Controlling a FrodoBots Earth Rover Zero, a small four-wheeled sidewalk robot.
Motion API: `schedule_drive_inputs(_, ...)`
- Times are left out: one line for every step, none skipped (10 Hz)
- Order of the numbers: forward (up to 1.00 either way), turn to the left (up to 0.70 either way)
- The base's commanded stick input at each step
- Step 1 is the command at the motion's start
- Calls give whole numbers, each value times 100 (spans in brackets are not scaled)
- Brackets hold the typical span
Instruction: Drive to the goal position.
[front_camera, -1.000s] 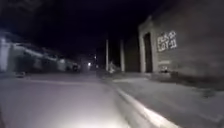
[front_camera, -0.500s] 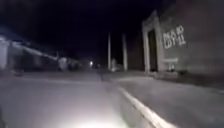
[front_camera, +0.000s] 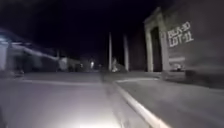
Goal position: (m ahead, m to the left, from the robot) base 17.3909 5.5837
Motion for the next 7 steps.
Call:
schedule_drive_inputs(70, 12)
schedule_drive_inputs(70, 24)
schedule_drive_inputs(70, 31)
schedule_drive_inputs(70, 0)
schedule_drive_inputs(70, 0)
schedule_drive_inputs(70, 0)
schedule_drive_inputs(70, 0)
